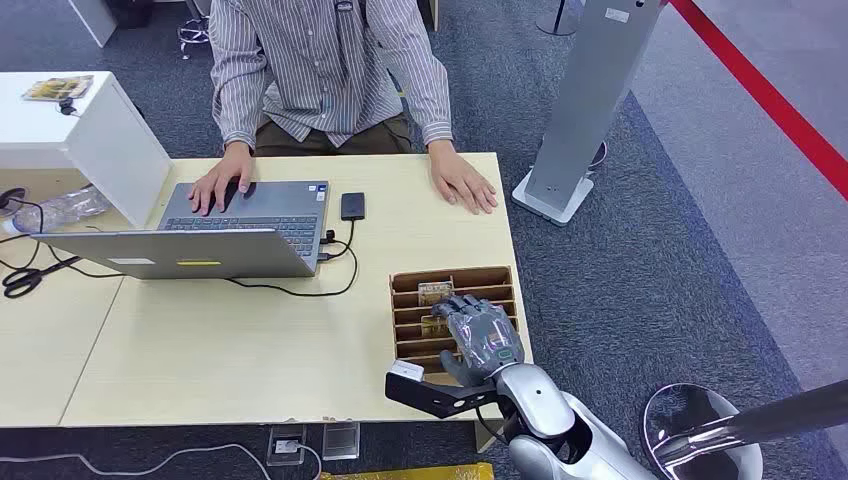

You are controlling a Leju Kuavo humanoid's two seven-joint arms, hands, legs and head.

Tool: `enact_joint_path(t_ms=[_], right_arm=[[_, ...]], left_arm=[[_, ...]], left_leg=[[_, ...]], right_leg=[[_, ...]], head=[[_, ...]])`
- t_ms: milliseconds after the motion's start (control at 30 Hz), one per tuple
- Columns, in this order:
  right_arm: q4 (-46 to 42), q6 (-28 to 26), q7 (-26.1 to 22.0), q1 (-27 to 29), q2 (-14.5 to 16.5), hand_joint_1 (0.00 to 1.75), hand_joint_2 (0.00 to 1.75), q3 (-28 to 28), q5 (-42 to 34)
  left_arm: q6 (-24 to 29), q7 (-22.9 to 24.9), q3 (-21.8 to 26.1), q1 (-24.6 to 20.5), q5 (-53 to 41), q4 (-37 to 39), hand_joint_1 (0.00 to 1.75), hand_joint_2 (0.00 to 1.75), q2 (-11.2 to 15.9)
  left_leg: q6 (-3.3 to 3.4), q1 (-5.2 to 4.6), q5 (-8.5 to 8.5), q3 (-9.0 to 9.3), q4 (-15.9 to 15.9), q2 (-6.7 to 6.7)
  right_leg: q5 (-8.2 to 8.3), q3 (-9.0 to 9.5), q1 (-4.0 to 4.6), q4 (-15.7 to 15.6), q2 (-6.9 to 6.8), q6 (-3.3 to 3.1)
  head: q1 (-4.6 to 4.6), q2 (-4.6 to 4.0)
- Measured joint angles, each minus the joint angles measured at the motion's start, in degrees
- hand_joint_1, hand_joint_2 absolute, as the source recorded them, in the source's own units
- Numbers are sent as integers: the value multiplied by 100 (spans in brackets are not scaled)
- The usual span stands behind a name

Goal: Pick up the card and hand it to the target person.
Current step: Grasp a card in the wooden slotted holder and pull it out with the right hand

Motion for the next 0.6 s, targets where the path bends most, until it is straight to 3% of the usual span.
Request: enact_joint_path(t_ms=[300, 600], right_arm=[[0, -7, 0, -2, 0, 79, 175, -2, -12], [0, -15, 0, -7, 0, 111, 175, -2, -14]], left_arm=[[-2, -1, 2, 0, 3, 0, 0, 0, 0], [-7, -20, 2, 1, 5, 0, 0, 0, 0]], left_leg=[[0, 0, 0, 0, 0, 0], [0, 0, 0, 0, 0, 0]], right_leg=[[0, 0, 0, 0, 0, 0], [0, 0, 0, 0, 0, 0]], head=[[-2, -1], [1, -1]])
